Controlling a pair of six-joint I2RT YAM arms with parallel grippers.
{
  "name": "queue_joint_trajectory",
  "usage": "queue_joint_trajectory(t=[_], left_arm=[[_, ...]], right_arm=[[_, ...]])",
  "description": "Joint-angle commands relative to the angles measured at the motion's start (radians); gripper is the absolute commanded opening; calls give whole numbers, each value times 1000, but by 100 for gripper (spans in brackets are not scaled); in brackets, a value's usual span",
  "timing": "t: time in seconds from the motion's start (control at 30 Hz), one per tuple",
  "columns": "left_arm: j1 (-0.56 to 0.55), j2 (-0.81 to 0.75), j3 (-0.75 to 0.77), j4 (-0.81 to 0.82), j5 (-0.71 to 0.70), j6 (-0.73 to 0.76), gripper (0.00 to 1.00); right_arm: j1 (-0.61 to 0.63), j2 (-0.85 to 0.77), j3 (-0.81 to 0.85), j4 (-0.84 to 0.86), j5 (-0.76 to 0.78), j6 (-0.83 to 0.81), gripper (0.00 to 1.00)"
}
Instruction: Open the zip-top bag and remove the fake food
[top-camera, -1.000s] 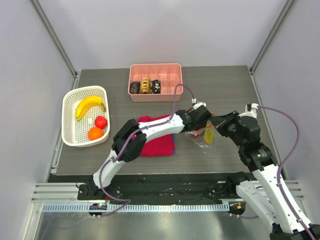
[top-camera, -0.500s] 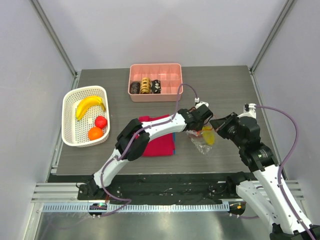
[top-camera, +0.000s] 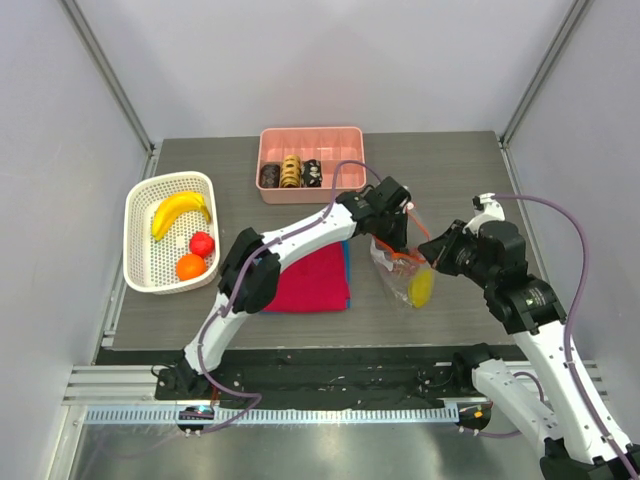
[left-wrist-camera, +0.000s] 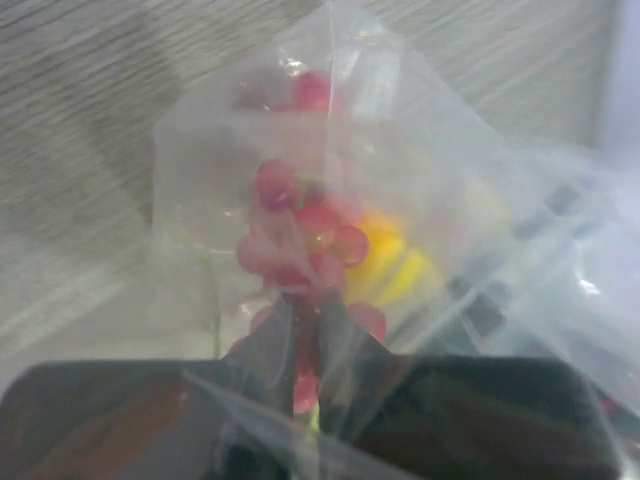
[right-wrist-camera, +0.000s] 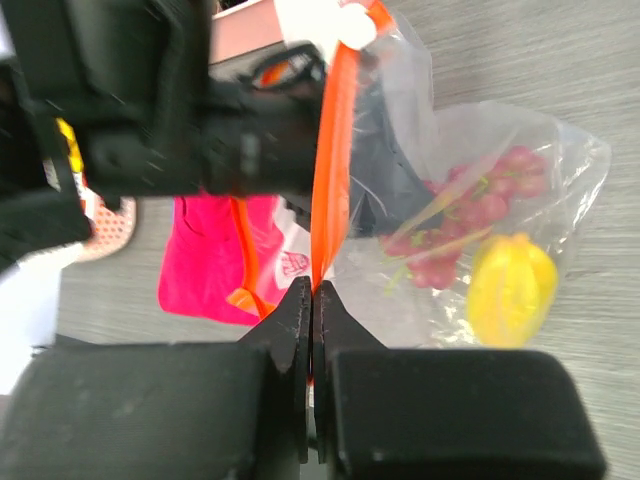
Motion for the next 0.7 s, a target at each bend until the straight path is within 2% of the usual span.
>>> queue_joint_trajectory(t=[0.0,0.13,0.27,0.43,0.57,0.63,0.67], left_arm=[[28,-102,7,66,138,-107,0],[57,-125,10,118,172,-175,0],[82,-134,19,156,193,-239,0],[93,-143,-2,262,245,-380,0],[103,-155,-7,308,256,-518,0],[105,-195,-117,458,268,-634,0],[105,-210,-143,480,253,-685,0]], right_arm=[[3,-7,73,-40,-24,-136,1],[3,-29,50,-54,-93,-182,1],[3,-37,47,-67,-96,-196,1],[4,70,109,-83,-116,-300,1],[4,152,201,-134,-3,-386,1],[4,170,252,-151,53,-410,1],[3,186,267,-151,73,-414,1]])
